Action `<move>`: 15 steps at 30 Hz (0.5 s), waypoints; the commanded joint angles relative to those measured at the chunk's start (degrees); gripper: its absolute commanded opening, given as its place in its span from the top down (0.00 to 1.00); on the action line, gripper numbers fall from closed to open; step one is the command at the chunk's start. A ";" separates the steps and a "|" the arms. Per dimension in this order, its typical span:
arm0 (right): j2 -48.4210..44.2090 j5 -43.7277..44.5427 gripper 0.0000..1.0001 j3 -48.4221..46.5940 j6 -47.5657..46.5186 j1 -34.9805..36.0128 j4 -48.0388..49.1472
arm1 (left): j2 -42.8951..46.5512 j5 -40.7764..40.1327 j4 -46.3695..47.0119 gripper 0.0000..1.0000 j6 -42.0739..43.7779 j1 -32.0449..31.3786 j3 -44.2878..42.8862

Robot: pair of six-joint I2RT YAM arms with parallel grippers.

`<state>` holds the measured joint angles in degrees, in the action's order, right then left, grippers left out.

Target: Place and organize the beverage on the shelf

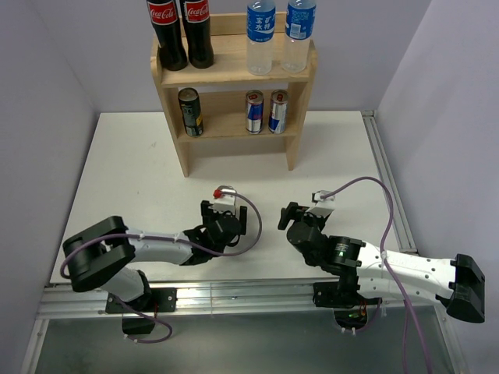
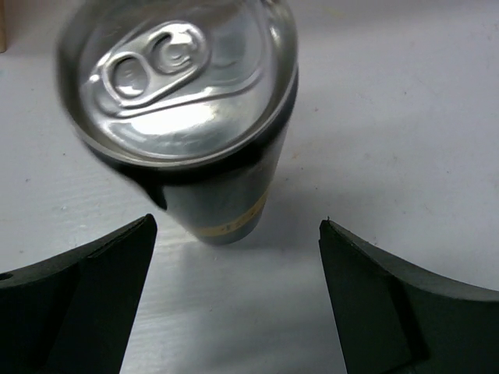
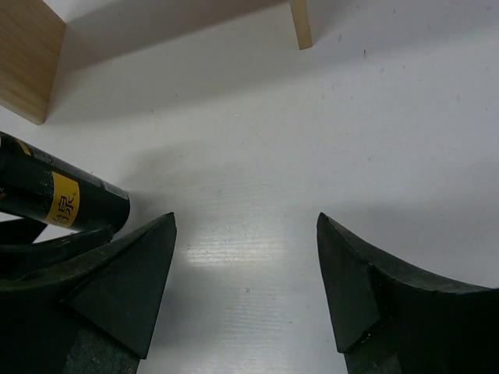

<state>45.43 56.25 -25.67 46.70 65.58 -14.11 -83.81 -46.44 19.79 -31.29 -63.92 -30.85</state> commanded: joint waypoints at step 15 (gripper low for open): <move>-3.15 2.20 0.20 1.41 1.38 -0.54 0.92 | -12.26 -4.45 15.38 0.91 4.74 8.64 -7.38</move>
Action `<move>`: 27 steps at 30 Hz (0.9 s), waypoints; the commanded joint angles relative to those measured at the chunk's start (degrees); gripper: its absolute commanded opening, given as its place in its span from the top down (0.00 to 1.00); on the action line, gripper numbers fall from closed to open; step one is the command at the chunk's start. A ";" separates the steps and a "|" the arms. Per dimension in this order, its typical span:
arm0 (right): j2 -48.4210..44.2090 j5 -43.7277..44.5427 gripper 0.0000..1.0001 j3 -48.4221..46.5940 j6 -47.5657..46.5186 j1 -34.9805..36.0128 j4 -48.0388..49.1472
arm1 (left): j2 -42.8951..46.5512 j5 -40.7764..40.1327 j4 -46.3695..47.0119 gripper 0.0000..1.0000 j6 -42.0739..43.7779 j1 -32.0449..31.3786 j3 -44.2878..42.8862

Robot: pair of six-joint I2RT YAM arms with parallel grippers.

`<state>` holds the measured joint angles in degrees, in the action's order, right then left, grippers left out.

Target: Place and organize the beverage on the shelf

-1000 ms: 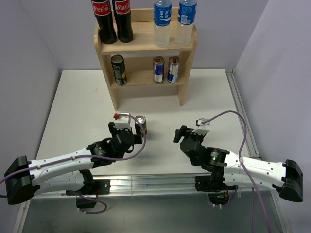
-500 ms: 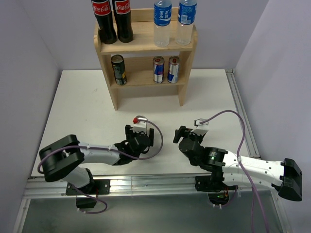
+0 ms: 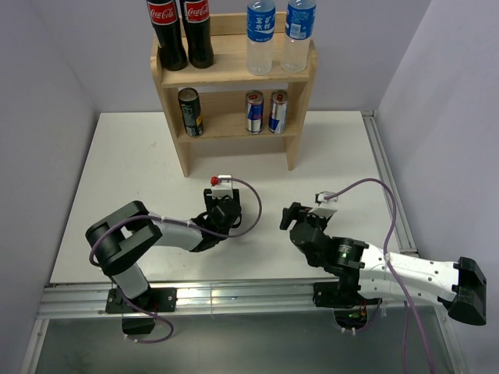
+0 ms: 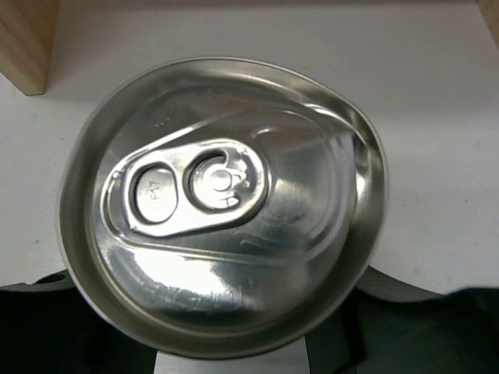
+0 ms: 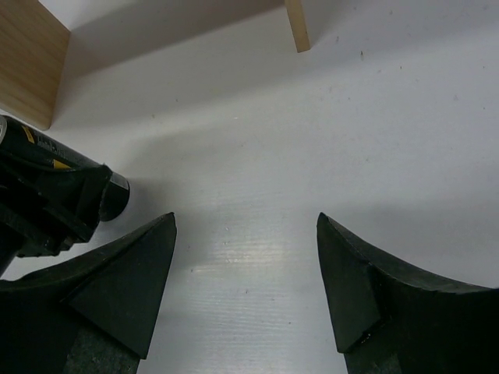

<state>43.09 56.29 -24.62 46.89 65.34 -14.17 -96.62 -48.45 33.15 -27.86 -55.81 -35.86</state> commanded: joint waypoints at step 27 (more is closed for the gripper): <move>-3.54 2.95 0.20 1.42 0.57 -0.57 1.34 | 2.05 11.44 -26.47 1.00 16.17 17.84 -50.63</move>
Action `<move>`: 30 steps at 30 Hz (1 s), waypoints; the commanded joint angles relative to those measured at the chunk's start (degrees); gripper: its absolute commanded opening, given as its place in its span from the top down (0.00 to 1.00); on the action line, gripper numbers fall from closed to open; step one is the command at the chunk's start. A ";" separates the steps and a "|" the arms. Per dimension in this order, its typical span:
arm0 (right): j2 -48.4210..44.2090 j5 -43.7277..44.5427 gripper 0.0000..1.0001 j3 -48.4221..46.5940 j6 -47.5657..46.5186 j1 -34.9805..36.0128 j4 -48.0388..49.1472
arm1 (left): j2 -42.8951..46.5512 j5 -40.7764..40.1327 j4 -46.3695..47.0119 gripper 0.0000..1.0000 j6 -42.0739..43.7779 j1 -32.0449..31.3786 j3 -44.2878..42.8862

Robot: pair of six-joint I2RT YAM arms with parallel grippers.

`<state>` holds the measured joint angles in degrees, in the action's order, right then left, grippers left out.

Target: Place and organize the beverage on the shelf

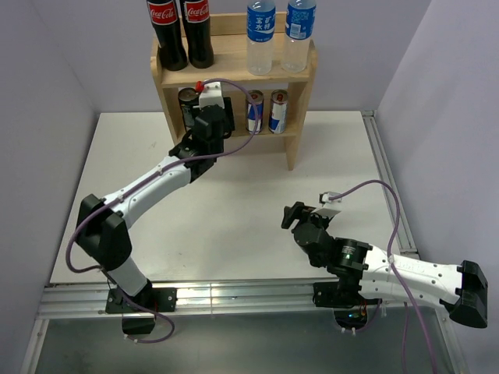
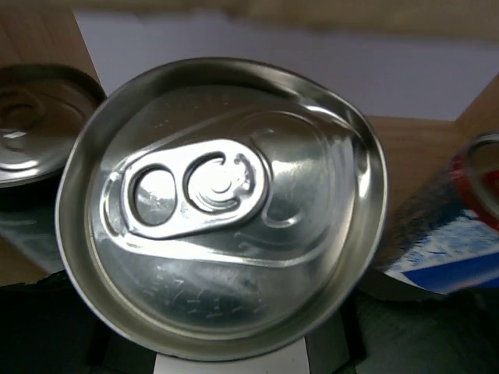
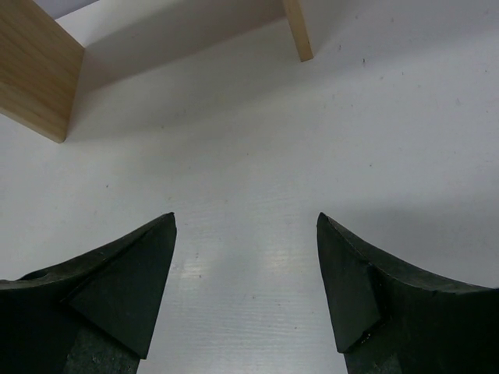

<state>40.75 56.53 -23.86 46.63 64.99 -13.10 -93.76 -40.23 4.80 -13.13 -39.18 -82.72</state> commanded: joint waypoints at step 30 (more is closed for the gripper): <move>-0.24 2.71 0.19 0.48 1.09 -0.48 0.01 | -4.07 0.77 3.99 0.19 1.17 2.18 -1.92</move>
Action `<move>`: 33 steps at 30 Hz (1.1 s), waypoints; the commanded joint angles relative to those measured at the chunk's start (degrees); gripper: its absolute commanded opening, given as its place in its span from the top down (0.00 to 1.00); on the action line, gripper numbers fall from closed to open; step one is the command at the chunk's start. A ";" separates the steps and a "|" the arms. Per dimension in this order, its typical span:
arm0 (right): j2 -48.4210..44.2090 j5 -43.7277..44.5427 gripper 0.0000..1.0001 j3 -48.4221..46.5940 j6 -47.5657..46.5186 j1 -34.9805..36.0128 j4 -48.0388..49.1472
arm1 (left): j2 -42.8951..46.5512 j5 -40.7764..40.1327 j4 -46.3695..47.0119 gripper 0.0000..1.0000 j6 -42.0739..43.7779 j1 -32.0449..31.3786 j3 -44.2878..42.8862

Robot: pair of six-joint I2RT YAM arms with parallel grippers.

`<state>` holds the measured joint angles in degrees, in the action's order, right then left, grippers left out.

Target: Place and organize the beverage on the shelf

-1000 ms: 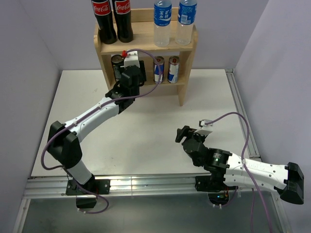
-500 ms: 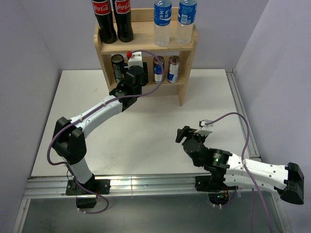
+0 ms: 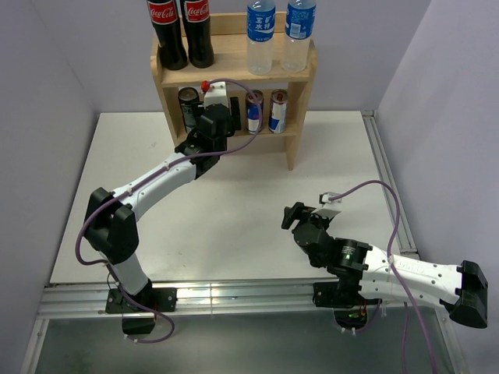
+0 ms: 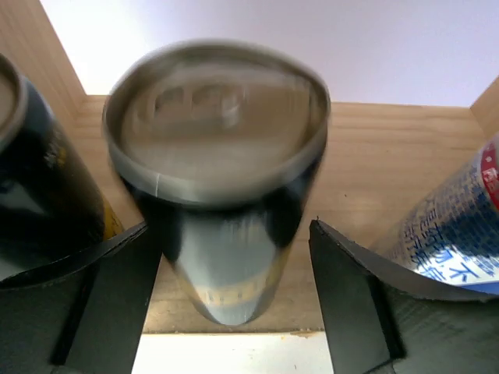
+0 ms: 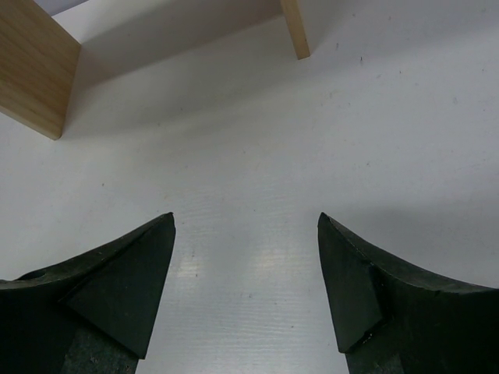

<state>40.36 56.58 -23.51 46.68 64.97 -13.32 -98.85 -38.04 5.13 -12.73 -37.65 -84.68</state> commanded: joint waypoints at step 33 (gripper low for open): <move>3.58 2.84 0.19 -1.72 0.79 -0.46 -0.21 | 13.94 -0.19 -1.25 0.01 -5.11 -4.36 13.57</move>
<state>43.55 57.39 -23.53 46.65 64.84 -13.37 -88.64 -38.37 4.69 -16.10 -41.12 -72.38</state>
